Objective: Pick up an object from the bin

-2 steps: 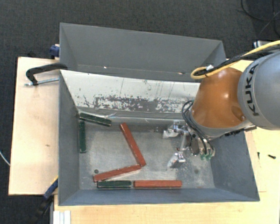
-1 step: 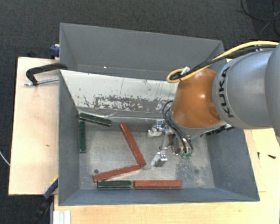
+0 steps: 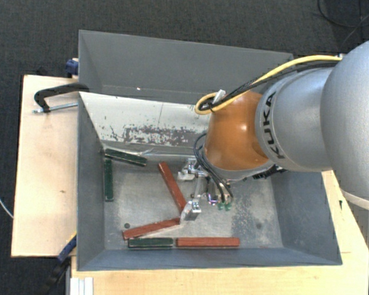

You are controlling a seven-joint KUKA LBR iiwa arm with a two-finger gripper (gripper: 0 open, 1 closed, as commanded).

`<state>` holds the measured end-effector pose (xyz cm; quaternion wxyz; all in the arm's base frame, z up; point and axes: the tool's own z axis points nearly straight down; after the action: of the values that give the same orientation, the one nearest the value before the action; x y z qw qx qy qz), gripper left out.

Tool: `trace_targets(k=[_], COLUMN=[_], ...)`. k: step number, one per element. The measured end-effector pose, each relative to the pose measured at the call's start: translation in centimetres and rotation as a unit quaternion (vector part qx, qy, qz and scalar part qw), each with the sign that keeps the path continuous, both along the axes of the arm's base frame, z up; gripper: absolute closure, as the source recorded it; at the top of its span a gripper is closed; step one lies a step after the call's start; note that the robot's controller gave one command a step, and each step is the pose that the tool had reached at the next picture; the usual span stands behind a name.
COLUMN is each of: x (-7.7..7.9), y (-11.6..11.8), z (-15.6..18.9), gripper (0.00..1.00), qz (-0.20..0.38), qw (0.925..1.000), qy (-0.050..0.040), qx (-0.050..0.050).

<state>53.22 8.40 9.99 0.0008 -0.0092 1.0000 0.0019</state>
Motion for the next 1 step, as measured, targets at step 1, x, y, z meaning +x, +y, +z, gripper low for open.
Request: trace_targets(k=[1], x=[1.33], y=[1.05], z=[-0.71], gripper=[1.00], qz=[0.163], qw=[0.9865], qy=[-0.0063], qx=[-0.002])
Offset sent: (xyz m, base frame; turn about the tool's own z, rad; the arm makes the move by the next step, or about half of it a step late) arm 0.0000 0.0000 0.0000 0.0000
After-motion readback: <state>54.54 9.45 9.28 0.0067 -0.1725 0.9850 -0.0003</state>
